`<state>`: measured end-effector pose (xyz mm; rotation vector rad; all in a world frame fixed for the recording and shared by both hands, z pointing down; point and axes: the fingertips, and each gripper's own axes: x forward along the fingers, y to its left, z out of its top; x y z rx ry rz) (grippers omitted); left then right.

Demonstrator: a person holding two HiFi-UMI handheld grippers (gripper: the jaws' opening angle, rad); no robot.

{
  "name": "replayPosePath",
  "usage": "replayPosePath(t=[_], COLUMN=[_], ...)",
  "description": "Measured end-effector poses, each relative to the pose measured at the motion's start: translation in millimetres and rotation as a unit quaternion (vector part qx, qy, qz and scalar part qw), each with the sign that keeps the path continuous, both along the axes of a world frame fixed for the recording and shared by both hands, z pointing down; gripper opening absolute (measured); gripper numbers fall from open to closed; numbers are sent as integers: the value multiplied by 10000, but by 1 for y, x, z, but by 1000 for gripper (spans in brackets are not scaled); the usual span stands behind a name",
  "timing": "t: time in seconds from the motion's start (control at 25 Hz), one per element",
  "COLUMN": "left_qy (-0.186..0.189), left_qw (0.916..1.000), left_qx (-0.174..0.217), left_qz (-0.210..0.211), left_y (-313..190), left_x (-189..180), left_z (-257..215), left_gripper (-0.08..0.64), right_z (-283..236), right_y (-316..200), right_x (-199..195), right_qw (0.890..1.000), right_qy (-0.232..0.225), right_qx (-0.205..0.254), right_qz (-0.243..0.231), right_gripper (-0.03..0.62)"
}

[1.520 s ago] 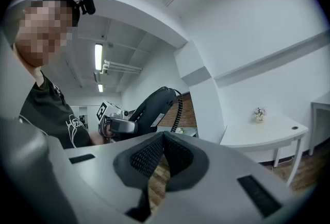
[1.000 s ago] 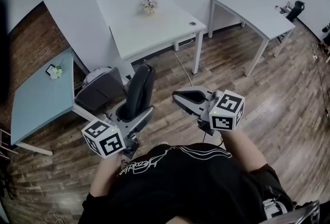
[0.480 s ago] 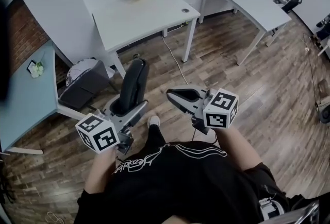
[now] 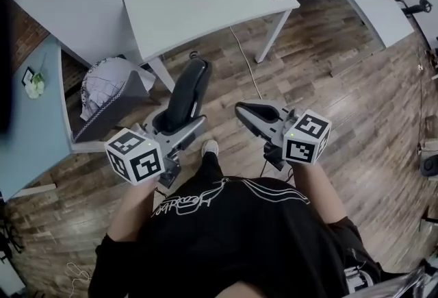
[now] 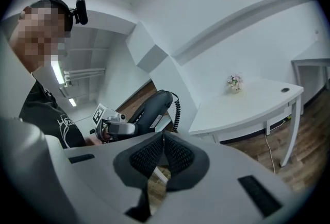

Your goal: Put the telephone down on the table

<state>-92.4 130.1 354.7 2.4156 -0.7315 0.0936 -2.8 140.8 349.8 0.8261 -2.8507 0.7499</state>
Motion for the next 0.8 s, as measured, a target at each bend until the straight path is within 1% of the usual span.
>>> replayPosePath(t=[0.12, 0.2, 0.28, 0.32, 0.48, 0.56, 0.68, 0.8], left_qy=[-45, -13, 18, 2, -192, -232, -415, -531], left_qw=[9999, 9998, 9995, 9994, 9984, 9980, 9975, 9962], left_qx=[-114, -200, -275, -286, -317, -357, -244, -213], left_qz=[-31, -84, -134, -168, -432, -477, -524, -662], left_y=[-53, -83, -107, -119, -156, -161, -168, -192], left_x=[-15, -24, -35, -40, -57, -58, -58, -58], left_z=[10, 16, 21, 23, 28, 29, 26, 31], left_gripper=[296, 296, 296, 296, 296, 296, 296, 296], right_z=[16, 27, 32, 32, 23, 21, 17, 20], right_y=[-48, -75, -99, -111, -144, -150, -159, -185], right_x=[-13, -20, -25, -27, -33, -31, -29, -28], right_qw=[9995, 9985, 9973, 9972, 9977, 9980, 9986, 9990], right_qy=[122, 331, 504, 521, 436, 432, 366, 259], right_qx=[-276, -428, -491, -493, -427, -387, -322, -337], right_qz=[69, 129, 186, 214, 283, 257, 182, 105], right_gripper=[40, 40, 40, 40, 40, 40, 40, 40])
